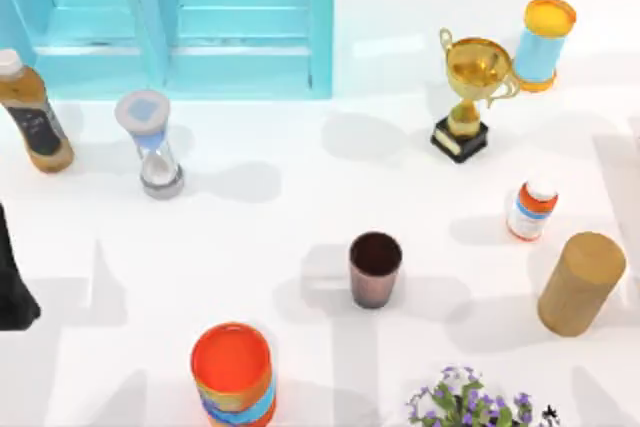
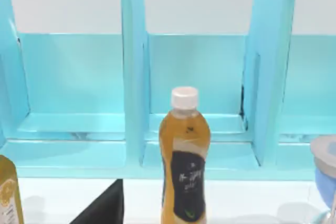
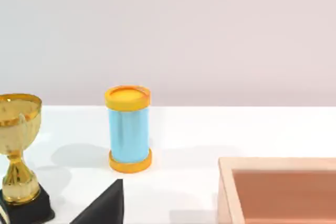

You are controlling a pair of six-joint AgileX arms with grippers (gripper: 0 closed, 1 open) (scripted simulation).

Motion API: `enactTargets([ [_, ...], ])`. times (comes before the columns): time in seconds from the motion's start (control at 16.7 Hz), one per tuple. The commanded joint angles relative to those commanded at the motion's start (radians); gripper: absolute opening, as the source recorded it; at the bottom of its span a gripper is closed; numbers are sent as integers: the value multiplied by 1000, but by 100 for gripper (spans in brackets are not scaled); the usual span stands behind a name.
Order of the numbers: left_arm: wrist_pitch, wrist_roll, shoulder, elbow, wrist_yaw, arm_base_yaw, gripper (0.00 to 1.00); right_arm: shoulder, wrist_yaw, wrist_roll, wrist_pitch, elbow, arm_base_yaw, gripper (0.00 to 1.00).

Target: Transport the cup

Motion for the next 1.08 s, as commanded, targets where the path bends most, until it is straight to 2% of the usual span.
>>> enactTargets([
  [0.24,-19,-13,25,25,-2,-6,100,0,0,0,0,0,0,100],
  [0.48,-130,-85,180,179,-12,-48,100,0,0,0,0,0,0,100],
  [0.72,-319,-201,446,446,-24,-128,100,0,0,0,0,0,0,100],
  [1.08,-687,-414,981,980,-35,-311,100,0,0,0,0,0,0,100],
])
